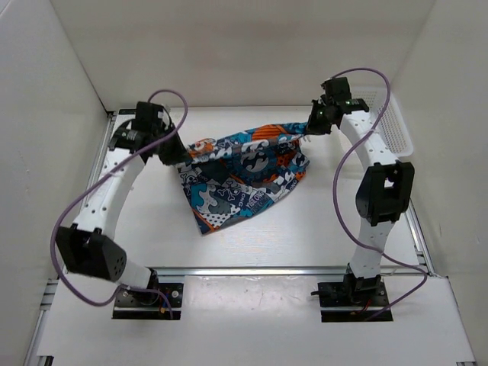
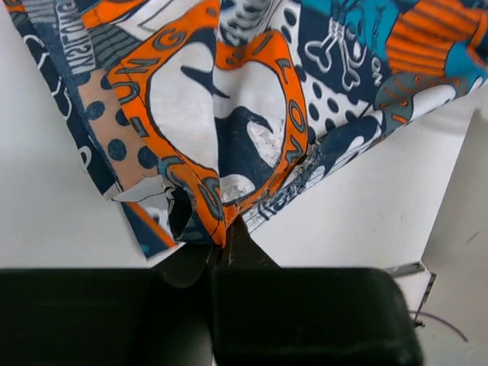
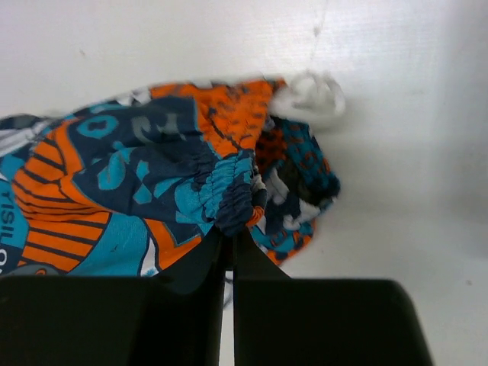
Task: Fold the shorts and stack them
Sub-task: Fold the shorts
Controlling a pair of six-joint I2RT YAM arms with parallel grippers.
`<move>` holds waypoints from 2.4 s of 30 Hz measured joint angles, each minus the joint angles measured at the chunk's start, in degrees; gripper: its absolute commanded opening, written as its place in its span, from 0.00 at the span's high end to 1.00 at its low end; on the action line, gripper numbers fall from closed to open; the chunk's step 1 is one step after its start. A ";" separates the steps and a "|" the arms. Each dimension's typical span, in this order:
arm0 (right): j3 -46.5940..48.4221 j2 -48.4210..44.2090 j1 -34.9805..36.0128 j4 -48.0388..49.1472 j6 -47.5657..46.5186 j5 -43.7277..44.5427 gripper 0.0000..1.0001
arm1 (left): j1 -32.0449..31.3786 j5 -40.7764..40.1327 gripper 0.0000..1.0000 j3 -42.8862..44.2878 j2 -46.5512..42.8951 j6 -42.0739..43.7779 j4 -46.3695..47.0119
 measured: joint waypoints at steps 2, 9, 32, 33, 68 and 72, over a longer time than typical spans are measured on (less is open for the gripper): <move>-3.65 -1.44 0.20 -0.26 -0.35 0.52 1.00 | -1.88 -0.83 0.90 -5.25 -3.37 -1.25 0.35; -15.74 -5.42 0.28 -1.75 -0.02 4.35 0.98 | -9.88 -3.74 0.87 -21.68 -7.32 -5.68 1.75; -25.11 -4.31 -0.46 6.64 5.20 0.15 0.10 | -23.02 -4.59 0.00 -31.17 5.60 -13.94 2.05; -25.03 -3.72 -0.37 6.95 5.33 -0.09 0.10 | -23.58 -4.61 0.00 -31.17 6.62 -14.45 2.69; -62.10 -34.47 14.51 8.24 19.45 12.02 0.03 | -3.72 -16.37 0.23 -32.17 -0.66 -9.40 0.17; -62.29 -41.68 14.47 6.75 19.26 13.62 0.01 | -3.52 -16.41 0.00 -31.56 -2.93 -9.11 -1.42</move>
